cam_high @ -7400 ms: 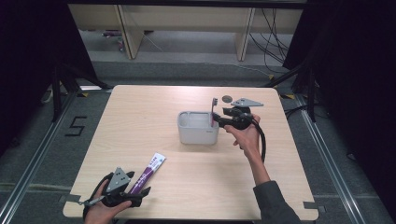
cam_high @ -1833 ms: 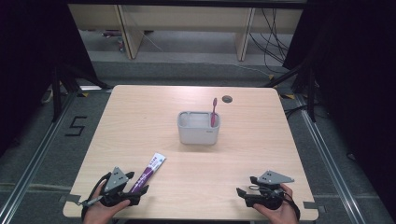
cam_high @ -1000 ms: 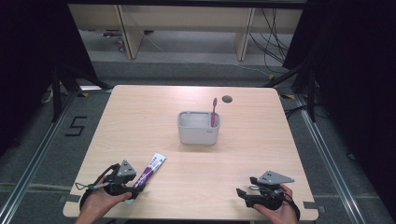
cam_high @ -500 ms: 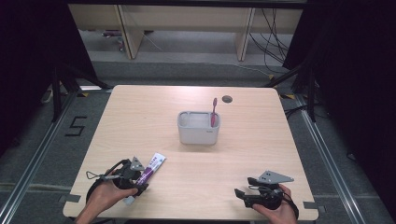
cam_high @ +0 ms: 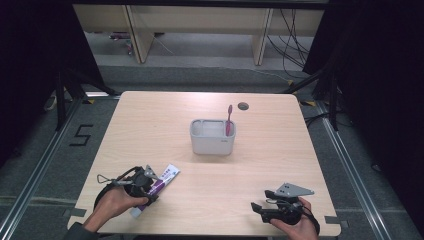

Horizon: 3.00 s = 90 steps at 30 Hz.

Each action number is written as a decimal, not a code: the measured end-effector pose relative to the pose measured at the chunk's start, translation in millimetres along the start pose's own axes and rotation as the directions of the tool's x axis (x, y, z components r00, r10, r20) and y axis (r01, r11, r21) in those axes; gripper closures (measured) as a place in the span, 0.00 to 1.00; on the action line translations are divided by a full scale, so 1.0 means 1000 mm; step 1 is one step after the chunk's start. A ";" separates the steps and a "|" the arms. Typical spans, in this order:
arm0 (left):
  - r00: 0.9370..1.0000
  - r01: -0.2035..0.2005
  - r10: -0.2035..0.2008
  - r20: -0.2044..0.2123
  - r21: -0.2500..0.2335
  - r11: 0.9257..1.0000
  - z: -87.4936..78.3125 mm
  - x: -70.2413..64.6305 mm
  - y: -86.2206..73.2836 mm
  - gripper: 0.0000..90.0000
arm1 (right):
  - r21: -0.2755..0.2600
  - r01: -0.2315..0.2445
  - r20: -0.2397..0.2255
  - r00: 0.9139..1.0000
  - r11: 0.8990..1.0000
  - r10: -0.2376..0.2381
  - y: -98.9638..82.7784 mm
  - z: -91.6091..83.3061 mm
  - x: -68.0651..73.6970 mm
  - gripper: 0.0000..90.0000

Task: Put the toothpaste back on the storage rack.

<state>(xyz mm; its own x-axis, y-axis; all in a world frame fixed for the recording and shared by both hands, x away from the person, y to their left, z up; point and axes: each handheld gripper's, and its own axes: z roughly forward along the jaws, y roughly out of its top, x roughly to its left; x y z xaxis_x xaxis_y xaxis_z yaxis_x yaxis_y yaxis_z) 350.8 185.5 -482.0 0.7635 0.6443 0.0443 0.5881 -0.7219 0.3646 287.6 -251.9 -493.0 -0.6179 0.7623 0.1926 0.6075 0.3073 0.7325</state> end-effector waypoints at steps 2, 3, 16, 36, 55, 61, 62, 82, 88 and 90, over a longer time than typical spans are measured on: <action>1.000 -0.009 0.009 0.006 0.008 1.000 0.000 0.001 0.002 0.66 | -0.011 0.014 0.005 1.000 1.000 -0.014 0.000 0.000 -0.001 0.33; 1.000 -0.013 0.013 0.006 0.008 1.000 0.000 0.001 0.002 0.67 | -0.010 0.013 0.004 1.000 1.000 -0.013 0.000 0.000 -0.001 0.33; 0.999 -0.026 0.024 0.031 0.066 0.997 0.003 0.003 0.011 0.69 | -0.014 0.016 0.001 1.000 1.000 -0.016 0.001 -0.001 0.000 0.33; 0.994 -0.107 0.104 0.025 0.155 0.982 0.008 0.000 0.026 0.73 | -0.014 0.014 -0.004 1.000 1.000 -0.014 0.000 0.000 0.000 0.33; 0.995 -0.101 0.100 -0.012 -0.044 0.994 -0.022 0.012 0.025 0.79 | -0.034 0.033 0.017 0.999 0.999 -0.033 0.000 -0.001 -0.004 0.34; 0.999 -0.053 0.051 -0.017 -0.206 0.977 -0.035 0.019 0.023 0.79 | -0.033 0.036 0.020 0.999 0.999 -0.036 0.000 0.000 -0.003 0.34; 0.999 -0.046 0.044 -0.014 -0.222 0.974 -0.037 0.021 0.023 0.79 | -0.035 0.036 0.019 0.999 0.999 -0.035 0.000 0.000 -0.003 0.34; 0.995 0.097 -0.101 0.026 -0.598 0.795 -0.058 0.029 0.039 0.79 | -0.033 0.031 0.021 0.999 0.999 -0.031 0.000 -0.001 -0.005 0.34; 0.993 0.109 -0.113 0.037 -0.664 0.740 -0.060 0.027 0.051 0.79 | -0.032 0.007 0.011 1.000 0.999 -0.007 0.000 -0.001 -0.004 0.34; 0.993 0.110 -0.114 0.039 -0.682 0.723 -0.058 0.025 0.055 0.79 | -0.033 0.021 0.009 1.000 0.999 -0.021 0.000 -0.001 -0.005 0.34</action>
<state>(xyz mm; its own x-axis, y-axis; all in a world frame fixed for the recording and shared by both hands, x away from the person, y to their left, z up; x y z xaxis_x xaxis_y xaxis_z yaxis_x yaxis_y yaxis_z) 387.1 176.6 -407.0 0.7015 0.7118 -0.0341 0.3274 -0.2795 0.9026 290.8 -256.2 -493.5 -0.6259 0.7609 0.1712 0.5776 0.3047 0.7573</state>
